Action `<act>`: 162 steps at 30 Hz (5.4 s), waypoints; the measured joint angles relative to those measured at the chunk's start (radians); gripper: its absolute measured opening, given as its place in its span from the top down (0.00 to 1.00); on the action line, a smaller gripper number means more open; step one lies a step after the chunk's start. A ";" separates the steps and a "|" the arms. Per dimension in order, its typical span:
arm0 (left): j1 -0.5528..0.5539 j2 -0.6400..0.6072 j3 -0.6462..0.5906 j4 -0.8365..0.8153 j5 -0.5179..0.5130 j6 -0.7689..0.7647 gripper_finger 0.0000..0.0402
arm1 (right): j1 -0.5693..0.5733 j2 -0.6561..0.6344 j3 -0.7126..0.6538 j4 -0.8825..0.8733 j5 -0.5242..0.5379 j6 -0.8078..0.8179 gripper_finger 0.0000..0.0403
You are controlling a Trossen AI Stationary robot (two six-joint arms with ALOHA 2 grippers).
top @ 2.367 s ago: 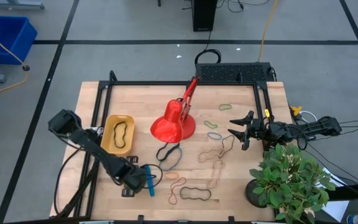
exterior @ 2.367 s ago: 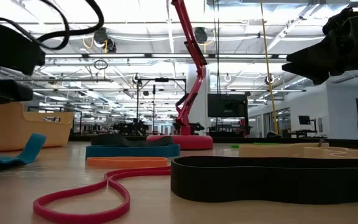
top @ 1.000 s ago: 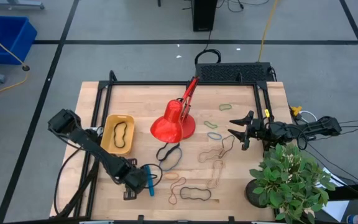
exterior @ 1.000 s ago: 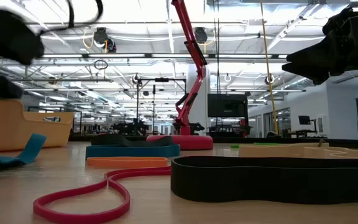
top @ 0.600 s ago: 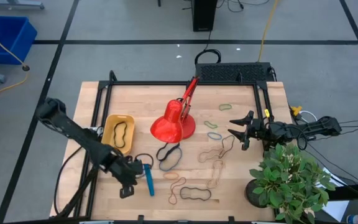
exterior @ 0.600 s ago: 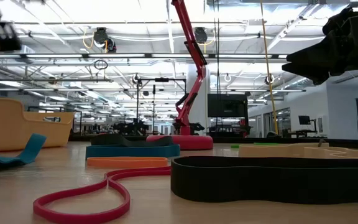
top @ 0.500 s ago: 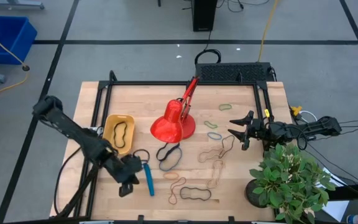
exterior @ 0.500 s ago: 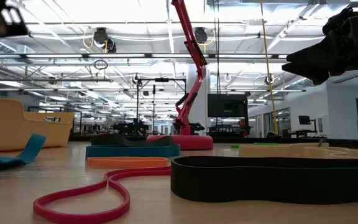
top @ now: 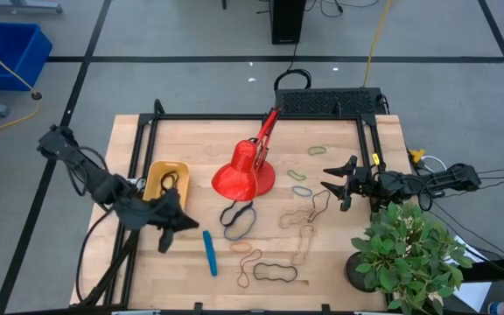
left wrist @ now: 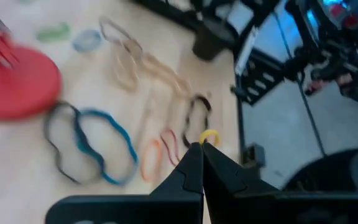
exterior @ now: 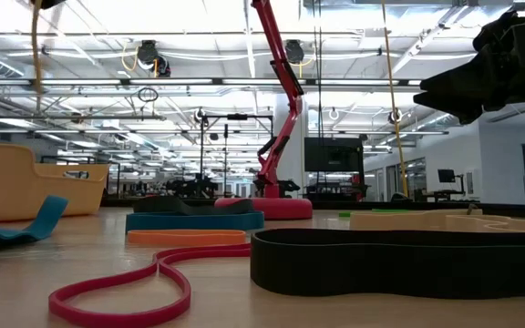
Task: Pick and place rubber bands into bin
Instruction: Put the left yellow rubber band into the yellow bin, then put the bottom blue rubber band into the yellow bin
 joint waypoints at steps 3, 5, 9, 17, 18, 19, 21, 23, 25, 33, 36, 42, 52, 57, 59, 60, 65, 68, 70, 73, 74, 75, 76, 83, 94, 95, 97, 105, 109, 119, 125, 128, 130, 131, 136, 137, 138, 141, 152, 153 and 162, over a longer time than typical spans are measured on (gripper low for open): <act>0.000 -0.040 0.000 -0.024 -0.098 0.049 1.00 | 0.000 0.000 0.000 0.000 0.000 0.000 0.48; 0.000 -0.063 0.001 -0.064 -0.162 0.065 1.00 | 0.000 0.000 0.000 0.000 0.000 0.000 0.48; 0.005 -0.100 0.002 -0.211 -0.247 0.051 1.00 | 0.000 0.000 0.000 0.000 0.000 0.000 0.48; 0.094 -0.126 0.002 -0.457 -0.352 -0.015 1.00 | 0.000 0.000 0.000 0.000 0.000 0.000 0.48; 0.111 -0.127 0.002 -0.478 -0.351 -0.015 1.00 | 0.000 0.000 0.000 0.000 0.000 0.000 0.48; 0.126 -0.127 0.002 -0.502 -0.348 -0.015 1.00 | 0.000 0.000 0.000 0.000 0.000 0.000 0.48; 0.156 -0.128 0.002 -0.561 -0.336 -0.019 1.00 | 0.000 0.000 0.000 0.000 0.000 0.000 0.48; 0.184 -0.127 0.002 -0.629 -0.327 -0.035 1.00 | 0.000 0.000 0.000 0.001 0.000 0.000 0.48; 0.209 -0.128 0.002 -0.704 -0.299 -0.059 1.00 | 0.000 0.000 0.000 0.001 0.000 0.003 0.48; 0.310 -0.091 0.002 -0.922 -0.143 -0.157 1.00 | 0.000 0.000 0.000 0.001 0.000 0.003 0.48; 0.345 -0.063 0.002 -0.932 -0.075 -0.154 1.00 | 0.000 0.000 0.000 0.002 0.000 0.003 0.48; 0.417 0.025 0.002 -0.957 0.013 -0.155 1.00 | 0.000 0.000 0.000 0.002 0.000 0.003 0.48; 0.525 0.172 -0.030 -1.002 0.148 -0.108 1.00 | 0.000 0.000 0.000 0.002 0.000 0.003 0.48; 0.561 0.200 -0.076 -1.000 0.210 -0.100 0.98 | 0.000 0.000 0.000 0.002 0.001 0.003 0.48; 0.568 0.204 -0.086 -0.979 0.212 -0.096 0.97 | 0.000 0.000 0.000 0.002 0.000 0.003 0.48; 0.571 0.204 -0.089 -0.963 0.212 -0.095 0.97 | 0.000 0.000 0.000 0.002 0.000 0.003 0.48; 0.592 0.204 -0.099 -0.873 0.211 -0.092 0.99 | 0.000 0.000 0.000 0.002 0.000 0.003 0.48; 0.595 0.203 -0.099 -0.848 0.209 -0.065 0.98 | 0.000 0.000 0.000 0.002 0.000 0.003 0.48; 0.595 0.203 -0.099 -0.847 0.209 -0.041 0.95 | 0.000 0.000 0.000 0.002 0.001 0.003 0.48; 0.595 0.203 -0.099 -0.848 0.209 -0.033 0.91 | 0.000 0.000 0.000 0.002 0.001 0.004 0.48; 0.595 0.203 -0.099 -0.847 0.209 -0.040 0.89 | 0.000 0.000 0.000 0.002 0.001 0.004 0.48; 0.595 0.203 -0.099 -0.847 0.209 -0.046 0.88 | 0.000 0.000 0.000 0.002 0.001 0.004 0.48; 0.595 0.203 -0.099 -0.848 0.209 -0.048 0.87 | 0.000 0.000 0.000 0.002 0.000 0.004 0.48; 0.595 0.203 -0.099 -0.849 0.234 -0.058 0.71 | 0.000 0.000 0.000 0.002 0.000 0.004 0.48; 0.586 0.202 -0.042 -0.761 0.330 0.080 0.51 | 0.000 0.000 0.000 0.002 0.000 0.004 0.48; 0.583 0.202 -0.038 -0.735 0.330 0.101 0.51 | 0.000 0.000 0.000 0.002 0.000 0.004 0.48; 0.574 0.202 -0.036 -0.671 0.331 0.146 0.50 | 0.000 0.000 0.000 0.002 0.001 0.004 0.48; 0.470 0.203 -0.035 -0.478 0.340 0.384 0.49 | 0.000 0.000 0.000 0.002 0.000 0.004 0.48; 0.385 0.203 -0.035 -0.442 0.340 0.472 0.49 | 0.000 0.000 0.000 0.002 0.000 0.004 0.48; 0.202 0.203 -0.040 -0.327 0.278 0.412 0.49 | 0.000 0.000 0.000 0.002 0.000 0.004 0.48; 0.127 0.231 -0.108 -0.089 0.267 0.444 0.49 | 0.000 0.000 0.000 0.002 0.000 0.004 0.48; 0.104 0.275 -0.135 -0.009 0.268 0.425 0.49 | 0.000 0.000 0.000 0.002 0.000 0.004 0.48; 0.095 0.306 -0.149 -0.002 0.267 0.376 0.49 | 0.000 0.000 0.000 0.002 0.000 0.004 0.48; 0.092 0.325 -0.151 0.008 0.267 0.351 0.49 | 0.000 0.000 0.000 0.002 0.000 0.004 0.48; 0.090 0.387 -0.151 0.020 0.268 0.290 0.49 | 0.000 0.000 0.000 0.003 0.000 0.004 0.48; 0.091 0.393 -0.151 0.019 0.267 0.282 0.49 | 0.000 0.000 0.000 0.003 0.000 0.004 0.48; 0.091 0.399 -0.151 0.019 0.267 0.273 0.49 | 0.000 0.000 0.000 0.003 0.000 0.004 0.48; 0.091 0.413 -0.151 0.018 0.269 0.267 0.49 | 0.000 0.000 0.000 0.003 0.000 0.004 0.48; 0.091 0.413 -0.152 0.014 0.181 0.387 0.49 | 0.000 0.001 0.000 0.003 0.000 0.004 0.48; 0.091 0.413 -0.152 0.013 0.181 0.395 0.49 | 0.000 0.001 0.000 0.003 0.000 0.004 0.48; 0.094 0.495 -0.152 0.020 0.163 0.462 0.49 | 0.000 0.001 0.000 0.002 0.000 0.004 0.48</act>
